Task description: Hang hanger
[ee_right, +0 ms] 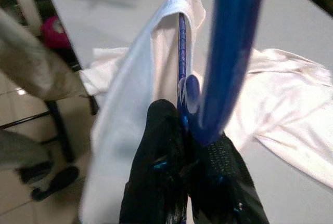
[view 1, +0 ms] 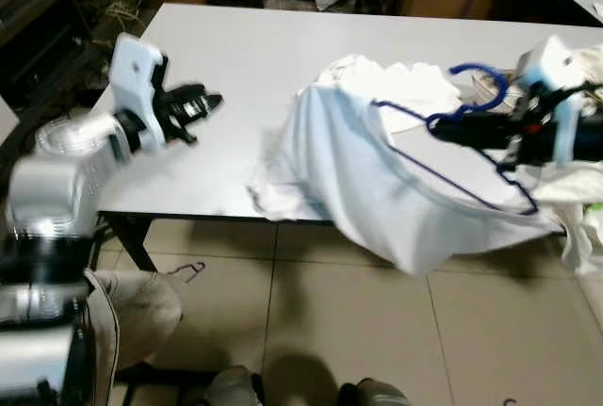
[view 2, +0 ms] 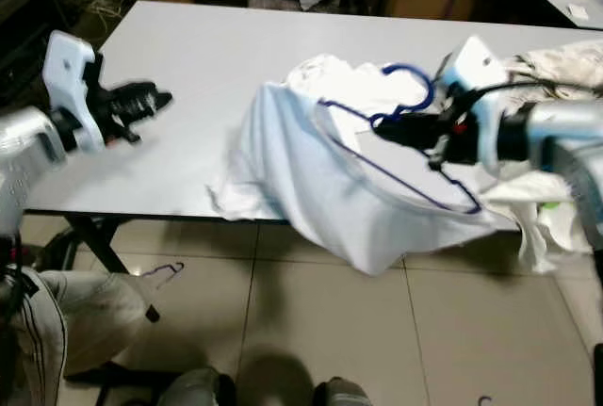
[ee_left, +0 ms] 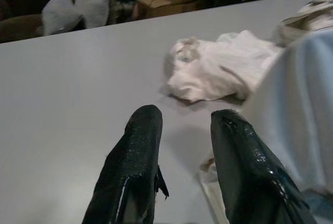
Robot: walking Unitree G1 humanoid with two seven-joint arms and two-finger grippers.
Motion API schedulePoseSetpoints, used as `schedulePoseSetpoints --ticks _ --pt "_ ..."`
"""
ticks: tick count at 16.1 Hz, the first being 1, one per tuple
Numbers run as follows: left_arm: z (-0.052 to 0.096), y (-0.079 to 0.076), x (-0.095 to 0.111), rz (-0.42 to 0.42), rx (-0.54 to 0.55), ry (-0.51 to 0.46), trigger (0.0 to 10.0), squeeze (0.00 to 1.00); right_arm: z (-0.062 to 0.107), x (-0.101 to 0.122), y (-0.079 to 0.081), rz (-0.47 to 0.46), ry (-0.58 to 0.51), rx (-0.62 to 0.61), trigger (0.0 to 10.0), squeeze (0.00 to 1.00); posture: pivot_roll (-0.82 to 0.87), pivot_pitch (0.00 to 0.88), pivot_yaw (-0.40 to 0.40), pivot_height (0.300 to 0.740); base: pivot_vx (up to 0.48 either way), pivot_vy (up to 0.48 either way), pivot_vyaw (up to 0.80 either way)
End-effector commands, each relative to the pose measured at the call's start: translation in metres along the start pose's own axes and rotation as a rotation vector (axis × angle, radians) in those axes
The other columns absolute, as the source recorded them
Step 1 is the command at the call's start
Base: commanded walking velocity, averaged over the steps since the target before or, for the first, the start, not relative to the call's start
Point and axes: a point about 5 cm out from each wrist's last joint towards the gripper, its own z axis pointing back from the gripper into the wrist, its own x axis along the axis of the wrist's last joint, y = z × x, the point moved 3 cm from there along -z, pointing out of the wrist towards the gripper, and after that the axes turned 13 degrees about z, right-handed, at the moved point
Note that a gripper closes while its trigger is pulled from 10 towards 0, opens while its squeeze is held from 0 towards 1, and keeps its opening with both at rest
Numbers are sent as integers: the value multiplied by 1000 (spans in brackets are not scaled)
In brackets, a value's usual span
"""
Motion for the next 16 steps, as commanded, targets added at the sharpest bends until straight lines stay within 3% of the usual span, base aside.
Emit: schedulePoseSetpoints --ticks 1,3,5,7,8,10,11,12,13,16 --pt "5 -14 10 -12 -74 -50 10000 0 5 5 -1 16 8 22 10000 0 -74 0 -46 740 0 0 0" --pt "7 -16 6 -8 -73 -38 10000 0 7 4 -2 25 32 41 10000 0 -74 0 -46 740 0 0 0" --pt "3 -11 5 -11 -11 -58 10000 0 2 1 -11 13 31 -16 10000 0 -72 0 -51 740 0 0 0" --pt "3 -14 4 -1 -12 -71 10000 0 -4 4 -9 20 -10 -24 10000 0 -76 0 -43 740 0 0 0" --pt "4 -26 7 21 -91 -89 10000 1000 -4 5 0 22 -46 23 10000 0 -76 0 -40 740 0 0 0" --pt "4 -27 -5 13 -64 -51 10000 1000 -4 -3 7 14 -37 18 10000 0 -76 0 -34 740 0 0 0" --pt "4 -26 -13 -18 -28 -44 10000 678 -5 -4 9 -5 -54 -3 10000 0 -76 0 -30 740 0 0 0" --pt "4 -27 -16 -16 -23 -50 10000 259 -6 -5 11 -18 -65 -8 10000 0 -76 0 -30 740 0 0 0" --pt "2 -33 -24 44 12 -79 10000 0 -10 -4 22 -34 -104 -14 10000 0 -72 0 -27 740 0 0 0" --pt "7 -50 -45 61 10 -63 10000 0 -13 -4 40 -99 -153 -43 10000 0 -67 0 -28 740 0 0 0"
